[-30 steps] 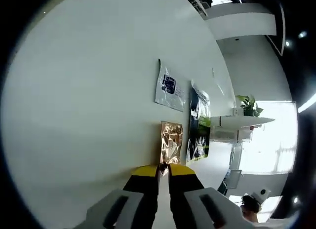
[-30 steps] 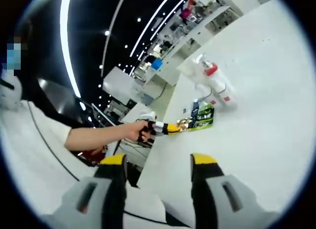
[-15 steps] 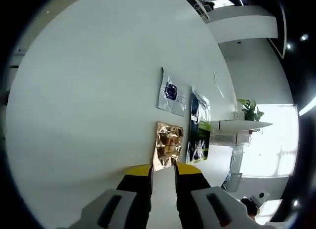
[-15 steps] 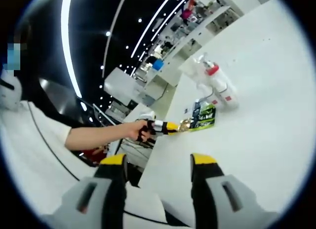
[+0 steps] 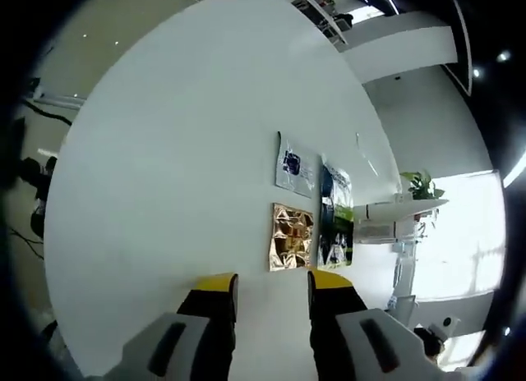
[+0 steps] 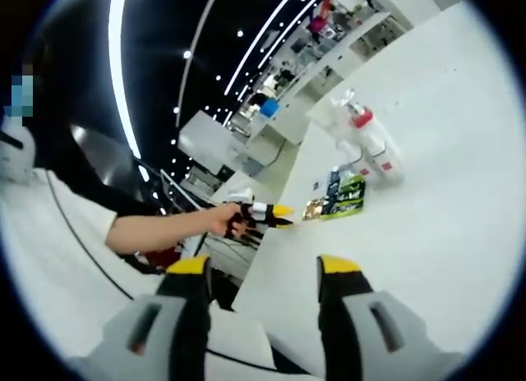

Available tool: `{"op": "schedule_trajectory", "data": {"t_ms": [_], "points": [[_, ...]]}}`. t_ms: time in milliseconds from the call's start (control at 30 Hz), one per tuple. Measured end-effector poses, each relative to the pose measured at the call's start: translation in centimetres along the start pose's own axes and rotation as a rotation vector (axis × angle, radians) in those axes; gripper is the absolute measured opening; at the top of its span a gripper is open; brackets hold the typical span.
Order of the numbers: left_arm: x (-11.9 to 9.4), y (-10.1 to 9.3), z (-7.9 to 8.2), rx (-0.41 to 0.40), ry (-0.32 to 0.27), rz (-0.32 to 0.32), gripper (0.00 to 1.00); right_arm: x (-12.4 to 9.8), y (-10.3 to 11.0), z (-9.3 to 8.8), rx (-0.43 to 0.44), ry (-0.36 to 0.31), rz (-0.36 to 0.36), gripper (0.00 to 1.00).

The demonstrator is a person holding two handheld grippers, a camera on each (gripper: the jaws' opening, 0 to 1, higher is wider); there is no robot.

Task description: Arrange the skincare products in the storage area until every visible bottle or jar stands upright without overlapping.

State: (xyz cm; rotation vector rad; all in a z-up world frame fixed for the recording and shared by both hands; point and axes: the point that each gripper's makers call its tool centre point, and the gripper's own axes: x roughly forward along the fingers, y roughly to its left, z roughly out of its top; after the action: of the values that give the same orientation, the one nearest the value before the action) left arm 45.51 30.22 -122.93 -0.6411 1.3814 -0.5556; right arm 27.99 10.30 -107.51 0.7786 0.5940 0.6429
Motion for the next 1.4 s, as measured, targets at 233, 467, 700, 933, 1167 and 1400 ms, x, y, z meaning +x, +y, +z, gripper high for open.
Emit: {"op": "schedule_trajectory", "data": {"t_ms": [233, 467, 700, 933, 1167, 1400], "points": [[-1.2, -1.5, -2.1, 0.061, -0.114, -0.023, 0.43, 0.0, 0.5, 0.2, -0.016, -0.004, 0.024, 0.51], [-3.5, -4.0, -3.7, 0.172, -0.239, -0.055, 0.49, 0.6, 0.9, -0.2, -0.050, 0.032, 0.046, 0.57], [-6.1, -7.6, -5.0, 0.324, -0.395, -0.052, 0.70, 1.2, 0.5, 1.3, -0.114, 0.046, 0.035, 0.68], [-8.1, -13.0, -6.1, 0.458, -0.527, -0.109, 0.71, 0.3, 0.0, 5.2, -0.235, -0.017, -0.028, 0.77], [-9.2, -18.2, -7.0, 0.622, -0.585, -0.139, 0.75, -1.8, -0.9, 8.4, -0.390, -0.061, -0.126, 0.85], [-10.1, -20.1, -7.6, 0.719, -0.630, -0.126, 0.80, -4.2, -0.5, 10.5, -0.470, -0.140, -0.187, 0.93]]}}
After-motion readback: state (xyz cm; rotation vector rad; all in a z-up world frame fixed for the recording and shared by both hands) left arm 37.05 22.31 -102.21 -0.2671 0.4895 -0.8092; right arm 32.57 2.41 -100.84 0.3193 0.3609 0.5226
